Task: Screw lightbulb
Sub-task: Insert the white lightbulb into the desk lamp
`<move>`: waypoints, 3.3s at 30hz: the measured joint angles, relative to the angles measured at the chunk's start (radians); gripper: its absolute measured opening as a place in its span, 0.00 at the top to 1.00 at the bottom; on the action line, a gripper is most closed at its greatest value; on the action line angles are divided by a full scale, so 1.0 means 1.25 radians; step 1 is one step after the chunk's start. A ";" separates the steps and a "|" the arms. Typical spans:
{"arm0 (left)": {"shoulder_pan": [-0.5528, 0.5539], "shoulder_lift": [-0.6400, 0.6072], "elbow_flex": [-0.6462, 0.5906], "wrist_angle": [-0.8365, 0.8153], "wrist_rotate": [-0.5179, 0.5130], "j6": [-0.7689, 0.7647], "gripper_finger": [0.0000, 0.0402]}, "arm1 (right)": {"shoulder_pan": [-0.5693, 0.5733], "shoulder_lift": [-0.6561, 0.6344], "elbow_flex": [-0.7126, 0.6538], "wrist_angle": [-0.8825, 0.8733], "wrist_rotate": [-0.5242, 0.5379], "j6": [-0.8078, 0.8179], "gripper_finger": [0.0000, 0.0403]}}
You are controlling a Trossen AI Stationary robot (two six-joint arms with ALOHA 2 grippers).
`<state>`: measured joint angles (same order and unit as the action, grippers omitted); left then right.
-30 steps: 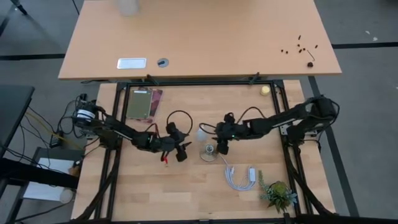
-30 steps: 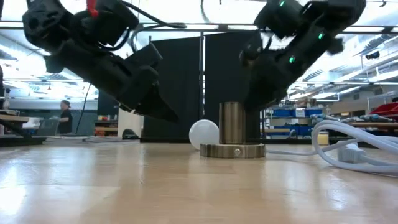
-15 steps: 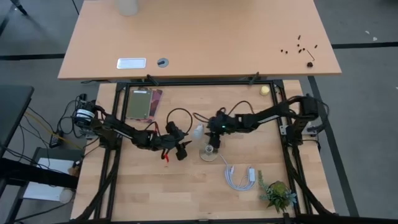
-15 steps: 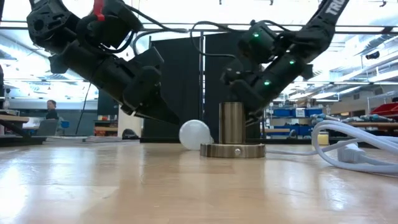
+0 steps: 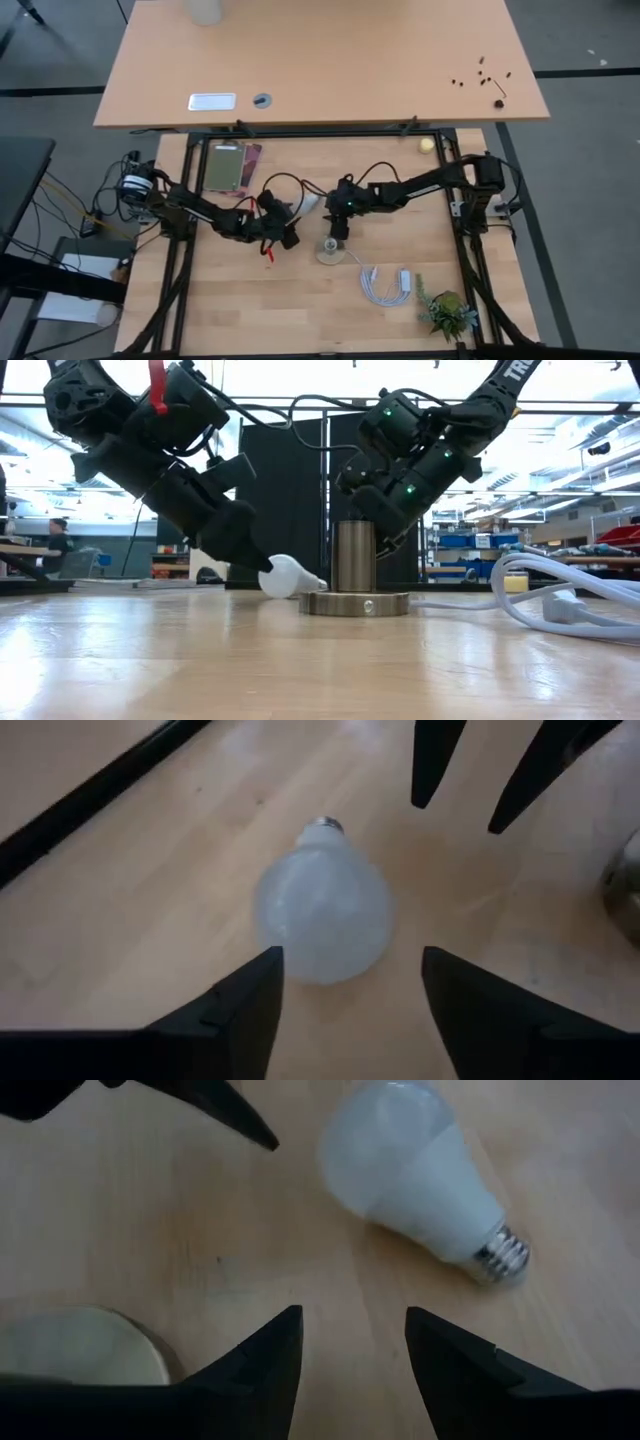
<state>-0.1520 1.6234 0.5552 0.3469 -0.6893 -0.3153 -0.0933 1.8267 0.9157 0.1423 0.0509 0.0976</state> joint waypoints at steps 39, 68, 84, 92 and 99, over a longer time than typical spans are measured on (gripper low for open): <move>0.256 -0.018 0.126 -0.158 0.338 0.249 0.06 | -0.067 -0.128 -0.022 -0.090 -0.080 -0.057 0.53; 0.245 0.009 0.126 -0.120 0.360 0.192 0.06 | -0.194 -0.062 -0.021 0.001 -0.215 -0.326 0.53; 0.245 0.099 0.125 -0.025 0.348 0.157 0.06 | -0.215 -0.060 0.036 -0.045 -0.218 -0.365 0.46; 0.246 0.151 0.127 0.080 0.341 0.190 0.06 | -0.188 0.008 0.035 -0.021 -0.191 -0.343 0.46; 0.246 0.161 0.126 0.089 0.299 0.232 0.08 | -0.195 0.032 0.036 -0.008 -0.186 -0.304 0.46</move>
<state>0.1551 1.8246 0.7124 0.4583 -0.3150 -0.0256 -0.3368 1.8668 0.9611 0.1324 -0.1821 -0.2830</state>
